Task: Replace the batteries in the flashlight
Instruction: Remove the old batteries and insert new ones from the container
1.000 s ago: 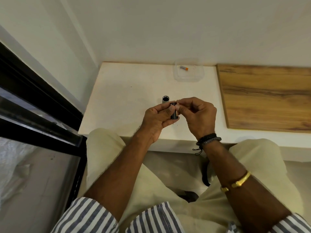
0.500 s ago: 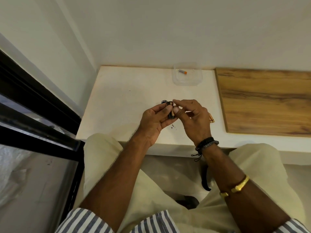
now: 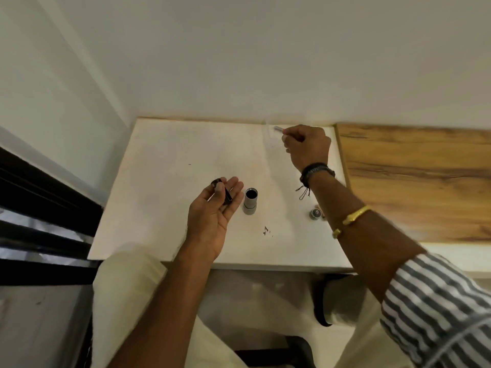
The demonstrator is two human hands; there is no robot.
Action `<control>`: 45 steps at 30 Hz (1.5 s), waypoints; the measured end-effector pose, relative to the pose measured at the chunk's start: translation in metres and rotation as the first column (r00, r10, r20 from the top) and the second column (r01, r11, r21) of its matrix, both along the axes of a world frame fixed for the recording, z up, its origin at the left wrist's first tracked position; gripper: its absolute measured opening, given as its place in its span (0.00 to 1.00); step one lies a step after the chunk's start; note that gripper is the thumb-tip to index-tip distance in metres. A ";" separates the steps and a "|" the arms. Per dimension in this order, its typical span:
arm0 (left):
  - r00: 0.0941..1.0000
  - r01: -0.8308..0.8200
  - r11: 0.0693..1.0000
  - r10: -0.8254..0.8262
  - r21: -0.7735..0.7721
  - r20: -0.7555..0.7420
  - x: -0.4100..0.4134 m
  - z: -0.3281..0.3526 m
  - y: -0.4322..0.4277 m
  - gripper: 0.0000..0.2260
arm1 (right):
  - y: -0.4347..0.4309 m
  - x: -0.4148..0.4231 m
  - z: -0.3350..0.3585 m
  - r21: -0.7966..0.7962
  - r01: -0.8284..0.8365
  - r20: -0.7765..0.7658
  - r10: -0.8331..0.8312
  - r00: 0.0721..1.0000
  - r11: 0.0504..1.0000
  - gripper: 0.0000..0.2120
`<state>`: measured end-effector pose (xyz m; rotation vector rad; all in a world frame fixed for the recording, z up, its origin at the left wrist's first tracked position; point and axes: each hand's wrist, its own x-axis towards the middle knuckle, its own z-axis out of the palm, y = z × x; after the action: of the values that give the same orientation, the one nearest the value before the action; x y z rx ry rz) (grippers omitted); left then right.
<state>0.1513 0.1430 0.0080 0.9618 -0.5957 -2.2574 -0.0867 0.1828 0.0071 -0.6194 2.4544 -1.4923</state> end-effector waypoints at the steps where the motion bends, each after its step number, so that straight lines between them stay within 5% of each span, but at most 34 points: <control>1: 1.000 0.002 1.000 -0.002 0.011 0.004 -0.001 -0.001 -0.001 0.13 | -0.010 -0.010 -0.004 0.055 -0.001 -0.033 0.003 0.999 0.998 0.06; 10: 0.991 0.044 0.999 -0.044 0.005 0.124 -0.005 -0.015 -0.010 0.13 | -0.070 -0.076 -0.036 0.554 0.048 -0.124 0.026 0.992 0.831 0.16; 18: 0.998 0.020 0.992 -0.027 0.122 0.051 -0.002 -0.009 -0.012 0.14 | -0.072 -0.078 -0.041 0.631 0.064 -0.178 0.064 0.982 0.773 0.18; 24: 0.997 0.069 0.980 -0.061 0.184 -0.051 0.003 -0.002 -0.009 0.15 | -0.041 -0.055 -0.009 0.340 0.068 -0.128 -0.025 0.991 0.938 0.03; 29: 0.987 0.119 0.989 -0.109 0.088 -0.116 0.010 0.009 0.000 0.16 | 0.022 -0.001 0.012 0.049 0.020 0.004 -0.021 1.000 0.999 0.03; 37: 0.944 0.229 0.973 -0.226 -0.018 -0.239 0.021 0.025 0.025 0.17 | 0.108 0.106 0.020 -0.357 0.023 0.297 0.090 0.951 0.934 0.05; 45: 0.902 0.361 0.927 -0.374 -0.101 -0.216 0.016 0.020 0.053 0.16 | 0.135 0.146 0.042 -0.547 0.001 0.327 0.213 0.921 0.837 0.07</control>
<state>0.1669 0.1955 0.0276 0.5773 -0.7871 -2.6202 0.0596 0.3180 0.0491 -0.4848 1.6779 -2.0459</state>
